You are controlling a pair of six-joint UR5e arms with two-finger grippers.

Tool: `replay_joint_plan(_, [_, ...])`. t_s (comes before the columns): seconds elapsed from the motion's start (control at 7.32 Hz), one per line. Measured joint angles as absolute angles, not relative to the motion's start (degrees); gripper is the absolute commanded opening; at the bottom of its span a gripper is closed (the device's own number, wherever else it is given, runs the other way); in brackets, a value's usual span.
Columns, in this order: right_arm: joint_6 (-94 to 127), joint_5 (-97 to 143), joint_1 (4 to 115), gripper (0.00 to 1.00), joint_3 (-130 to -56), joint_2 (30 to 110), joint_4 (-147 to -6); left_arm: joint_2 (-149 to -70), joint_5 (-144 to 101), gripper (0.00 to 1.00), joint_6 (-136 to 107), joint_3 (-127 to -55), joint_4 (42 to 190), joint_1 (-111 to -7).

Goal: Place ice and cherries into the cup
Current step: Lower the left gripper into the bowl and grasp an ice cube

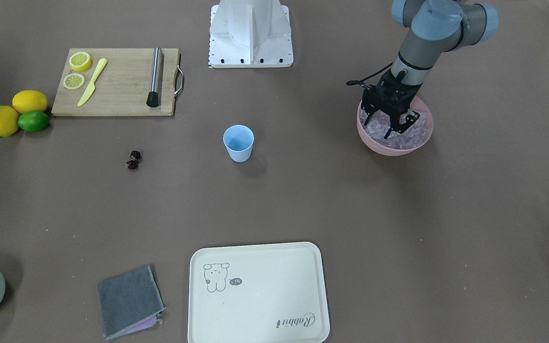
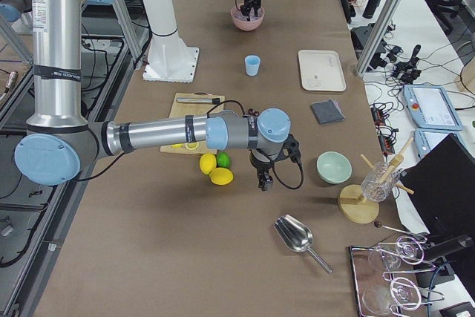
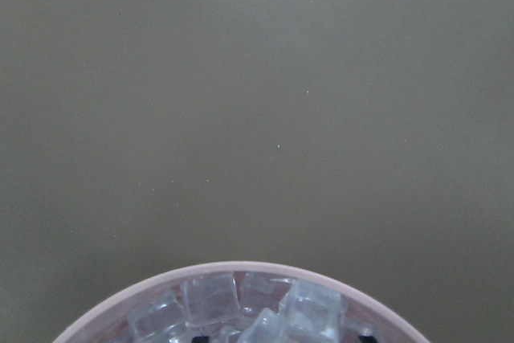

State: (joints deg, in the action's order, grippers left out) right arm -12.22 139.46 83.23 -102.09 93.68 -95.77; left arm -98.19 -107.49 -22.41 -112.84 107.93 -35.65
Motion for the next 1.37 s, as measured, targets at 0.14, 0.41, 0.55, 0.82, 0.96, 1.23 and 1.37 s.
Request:
replay_joint_plan(0.14, [-12.2,139.5,83.2,1.0,-102.1,93.7,-95.8,-98.3,-107.4,0.53,-22.5,-112.8,107.9,-35.7])
replay_joint_plan(0.41, [-12.3,139.6,83.2,1.0,-102.1,93.8,-95.7,-98.5,-106.9,0.11,-22.6,-112.8,107.9,-35.6])
replay_joint_plan(0.55, [-12.3,139.6,83.2,1.0,-102.1,93.8,-95.7,-98.4,-106.8,0.0,-22.6,-112.8,107.9,-35.6])
replay_joint_plan(0.82, [-12.3,140.2,83.2,1.0,-102.1,93.8,-95.8,-98.3,-106.8,0.0,-22.7,-113.0,107.8,-35.7])
replay_joint_plan(0.96, [-12.3,140.4,83.2,1.0,-102.1,93.9,-95.8,-98.3,-106.9,0.0,-22.9,-113.1,107.8,-35.7])
replay_joint_plan(1.23, [-12.2,140.4,83.2,1.0,-102.0,93.9,-95.8,-98.3,-107.0,0.0,-23.4,-113.5,107.8,-35.9])
replay_joint_plan(1.37, [-12.2,140.4,83.2,1.0,-102.0,93.8,-95.8,-98.2,-107.1,0.0,-23.5,-114.2,107.7,-36.3])
